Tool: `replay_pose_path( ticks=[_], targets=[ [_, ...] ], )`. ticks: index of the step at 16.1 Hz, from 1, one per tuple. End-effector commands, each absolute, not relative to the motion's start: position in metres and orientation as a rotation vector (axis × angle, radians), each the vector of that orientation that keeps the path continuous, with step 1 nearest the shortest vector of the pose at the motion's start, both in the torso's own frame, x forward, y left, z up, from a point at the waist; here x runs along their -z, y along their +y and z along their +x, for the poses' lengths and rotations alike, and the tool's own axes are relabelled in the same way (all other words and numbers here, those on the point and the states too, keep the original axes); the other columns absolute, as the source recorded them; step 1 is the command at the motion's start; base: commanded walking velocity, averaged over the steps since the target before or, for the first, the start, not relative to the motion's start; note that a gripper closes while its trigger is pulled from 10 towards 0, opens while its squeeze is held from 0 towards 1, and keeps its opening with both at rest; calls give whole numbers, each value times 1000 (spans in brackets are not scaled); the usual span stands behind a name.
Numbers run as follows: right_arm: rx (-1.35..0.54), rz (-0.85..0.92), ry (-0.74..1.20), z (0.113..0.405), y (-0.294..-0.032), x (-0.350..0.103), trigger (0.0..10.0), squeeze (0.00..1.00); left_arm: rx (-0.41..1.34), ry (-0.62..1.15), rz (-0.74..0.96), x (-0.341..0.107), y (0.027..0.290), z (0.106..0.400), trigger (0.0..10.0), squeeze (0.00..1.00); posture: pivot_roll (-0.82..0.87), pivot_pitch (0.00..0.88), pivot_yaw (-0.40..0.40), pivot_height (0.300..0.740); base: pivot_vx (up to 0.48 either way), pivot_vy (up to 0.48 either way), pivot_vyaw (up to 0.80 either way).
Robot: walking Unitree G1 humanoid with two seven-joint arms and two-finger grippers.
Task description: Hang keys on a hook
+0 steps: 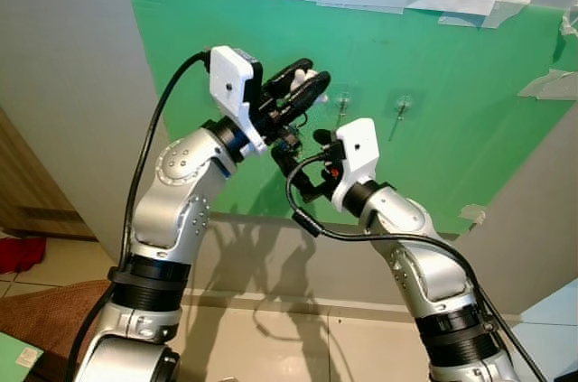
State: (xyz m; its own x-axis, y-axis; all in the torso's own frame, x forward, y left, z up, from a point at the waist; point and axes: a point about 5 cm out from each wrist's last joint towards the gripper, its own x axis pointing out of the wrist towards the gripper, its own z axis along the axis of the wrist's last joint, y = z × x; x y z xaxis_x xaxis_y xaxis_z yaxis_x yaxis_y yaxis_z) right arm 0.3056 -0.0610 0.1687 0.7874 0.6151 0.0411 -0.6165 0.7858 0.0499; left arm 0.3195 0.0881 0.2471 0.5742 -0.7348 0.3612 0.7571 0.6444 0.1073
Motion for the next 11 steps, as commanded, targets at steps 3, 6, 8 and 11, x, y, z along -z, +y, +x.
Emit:
replay_pose_path(
  ticks=[3, 6, 8, 11],
  targets=[
    [-659, 83, -17, 307, -60, -169, 10000, 0, 896, -403, -45, -250, 83, 321, 0, 0, -95, 0, 10, 740, 0, 0, 0],
    [-662, 94, -21, 306, -57, -171, 10000, 0, 901, -405, -48, -250, 82, 320, 0, 0, -95, 0, 10, 740, 0, 0, 0],
    [-660, 94, -34, 307, -55, -174, 10000, 0, 900, -399, -48, -248, 83, 320, 0, 0, -94, 0, 9, 740, 0, 0, 0],
    [-642, 72, -44, 308, -59, -176, 10000, 0, 868, -389, -35, -245, 91, 323, 0, 0, -93, 0, 8, 740, 0, 0, 0]
  ],
)
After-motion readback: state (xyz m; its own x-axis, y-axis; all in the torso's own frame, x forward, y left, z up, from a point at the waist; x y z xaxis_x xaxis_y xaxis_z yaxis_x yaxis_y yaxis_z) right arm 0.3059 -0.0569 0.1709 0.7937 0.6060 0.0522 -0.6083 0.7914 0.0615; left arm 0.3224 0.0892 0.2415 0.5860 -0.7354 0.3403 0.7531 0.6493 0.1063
